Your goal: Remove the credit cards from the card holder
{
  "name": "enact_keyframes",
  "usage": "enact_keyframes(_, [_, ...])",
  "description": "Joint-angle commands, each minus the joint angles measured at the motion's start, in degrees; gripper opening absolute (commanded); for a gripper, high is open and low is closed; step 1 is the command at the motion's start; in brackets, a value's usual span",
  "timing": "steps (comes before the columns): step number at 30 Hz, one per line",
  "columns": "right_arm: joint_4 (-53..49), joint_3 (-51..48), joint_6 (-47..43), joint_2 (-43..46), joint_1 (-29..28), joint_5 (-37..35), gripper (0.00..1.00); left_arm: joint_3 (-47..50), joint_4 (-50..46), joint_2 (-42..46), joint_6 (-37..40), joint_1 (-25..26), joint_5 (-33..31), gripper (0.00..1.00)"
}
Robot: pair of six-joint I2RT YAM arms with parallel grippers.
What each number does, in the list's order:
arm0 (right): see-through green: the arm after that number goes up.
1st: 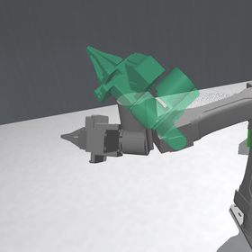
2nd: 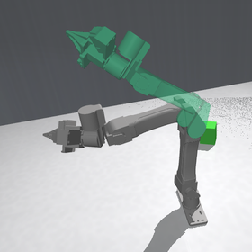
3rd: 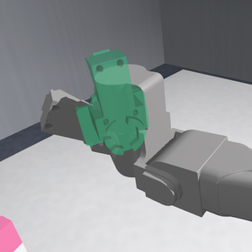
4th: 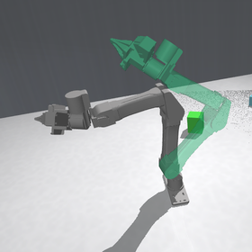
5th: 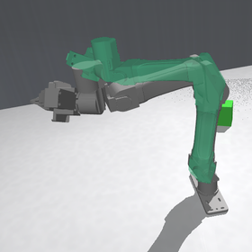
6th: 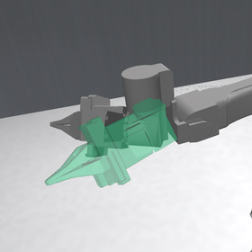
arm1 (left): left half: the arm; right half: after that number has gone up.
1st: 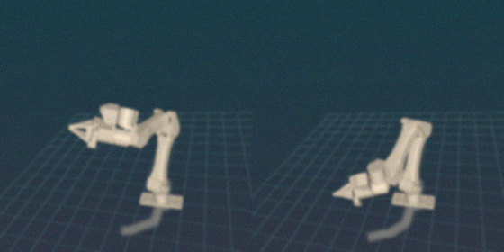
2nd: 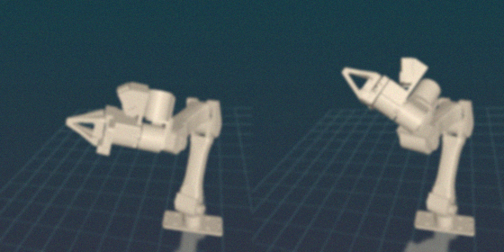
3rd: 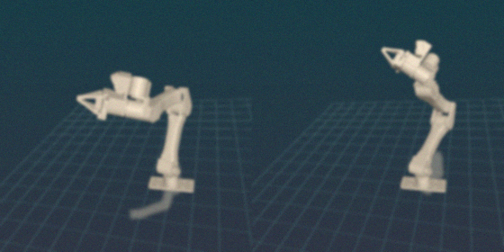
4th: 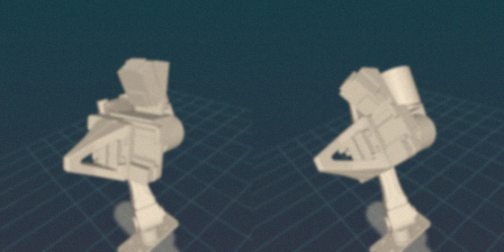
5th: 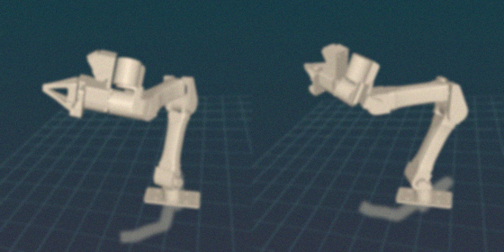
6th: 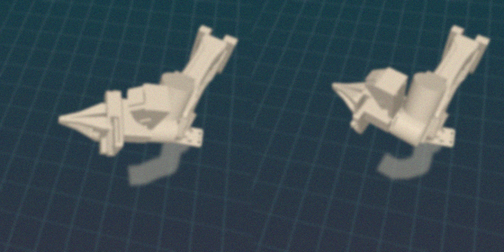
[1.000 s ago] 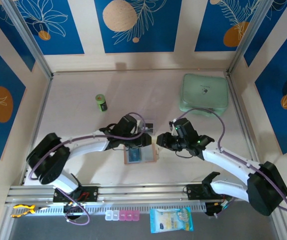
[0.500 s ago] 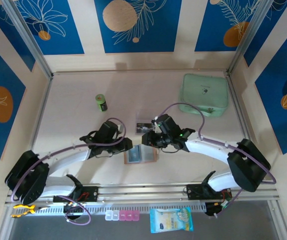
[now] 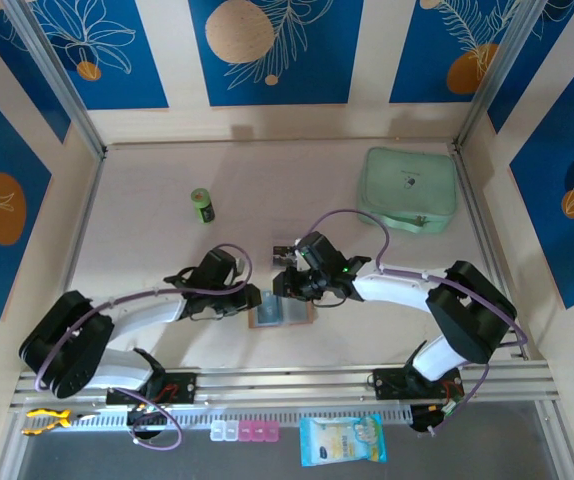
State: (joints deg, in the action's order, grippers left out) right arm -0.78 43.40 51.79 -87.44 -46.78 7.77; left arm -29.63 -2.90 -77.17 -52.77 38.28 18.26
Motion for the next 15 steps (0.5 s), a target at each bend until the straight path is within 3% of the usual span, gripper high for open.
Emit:
enact_keyframes(1, [-0.13,1.44,0.76,-0.36,-0.49,0.89,0.3,-0.91,2.08,-1.87,-0.17,-0.5,2.1,0.3])
enact_keyframes(15, [-1.77,1.19,1.21,-1.52,-0.54,0.77,0.3,-3.51,-0.96,-1.38,1.23,-0.53,1.42,0.22])
